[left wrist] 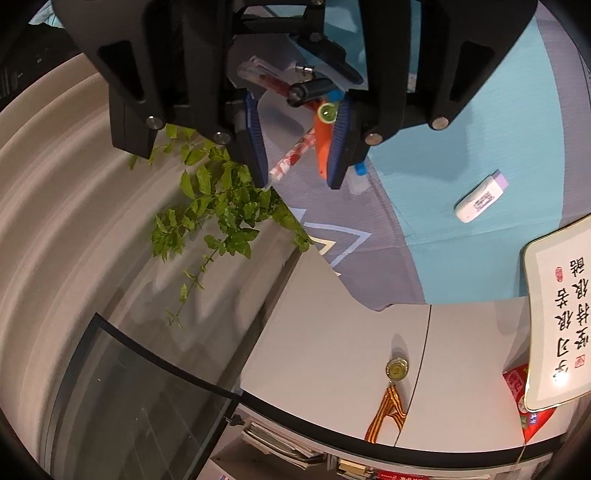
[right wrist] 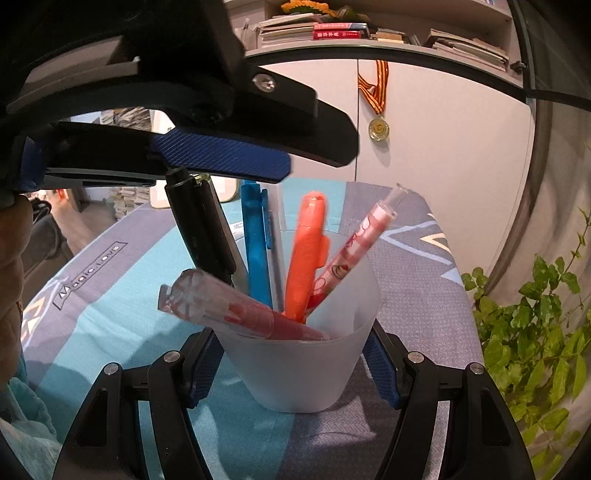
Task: Organize stationery
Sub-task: 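Grasp the grey labelled eraser on the mat with the left gripper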
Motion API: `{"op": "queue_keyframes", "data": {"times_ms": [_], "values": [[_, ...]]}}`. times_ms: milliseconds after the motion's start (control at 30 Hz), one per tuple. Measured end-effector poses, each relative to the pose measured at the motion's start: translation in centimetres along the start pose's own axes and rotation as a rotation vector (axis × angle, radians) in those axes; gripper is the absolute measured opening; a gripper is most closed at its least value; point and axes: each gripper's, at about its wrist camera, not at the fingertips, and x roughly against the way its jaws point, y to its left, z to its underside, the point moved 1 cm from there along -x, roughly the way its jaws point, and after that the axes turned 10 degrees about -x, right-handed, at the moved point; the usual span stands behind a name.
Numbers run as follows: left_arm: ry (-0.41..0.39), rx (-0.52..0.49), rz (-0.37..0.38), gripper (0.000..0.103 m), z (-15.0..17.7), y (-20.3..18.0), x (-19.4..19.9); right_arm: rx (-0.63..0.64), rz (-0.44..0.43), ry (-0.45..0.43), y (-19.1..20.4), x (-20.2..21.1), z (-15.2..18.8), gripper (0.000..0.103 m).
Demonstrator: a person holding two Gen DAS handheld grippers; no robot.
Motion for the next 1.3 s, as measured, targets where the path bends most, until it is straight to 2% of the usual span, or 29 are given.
{"op": "queue_keyframes", "data": {"times_ms": [233, 333, 433, 567, 633, 767, 867, 967, 1200, 1300], "values": [[-0.029, -0.018, -0.046, 0.032, 1.4, 1.2, 3.4, -0.001, -0.001, 0.000, -0.1, 0.0, 0.0, 0.071], [0.023, 0.013, -0.127, 0.035, 3.2, 3.2, 4.0, 0.000, 0.000, 0.000, 0.0, 0.0, 0.0, 0.071], [0.121, 0.119, -0.202, 0.035, 5.3, 5.9, 3.1, 0.002, 0.002, 0.000, 0.0, 0.0, 0.0, 0.071], [0.216, 0.261, -0.216, 0.034, 7.4, 8.1, 1.1, 0.005, 0.007, 0.002, 0.0, -0.1, 0.0, 0.071], [0.235, 0.293, -0.216, 0.035, 7.6, 8.2, 0.3, 0.008, 0.012, 0.002, 0.0, -0.1, 0.0, 0.071], [0.239, 0.328, -0.297, 0.035, 7.6, 8.3, -1.3, 0.009, 0.014, 0.002, 0.0, -0.2, 0.0, 0.071], [0.242, 0.355, -0.296, 0.035, 7.3, 8.3, -2.4, 0.006, 0.011, 0.003, -0.1, -0.2, 0.0, 0.071], [0.270, 0.367, -0.303, 0.035, 7.2, 8.2, -3.1, 0.006, 0.012, 0.002, -0.1, -0.2, 0.0, 0.071], [0.324, 0.363, -0.386, 0.035, 6.6, 7.8, -3.9, 0.006, 0.011, 0.002, -0.1, -0.2, 0.0, 0.071], [0.370, 0.399, -0.407, 0.036, 7.1, 8.1, -4.3, 0.005, 0.011, 0.002, -0.1, -0.2, 0.0, 0.071]]}}
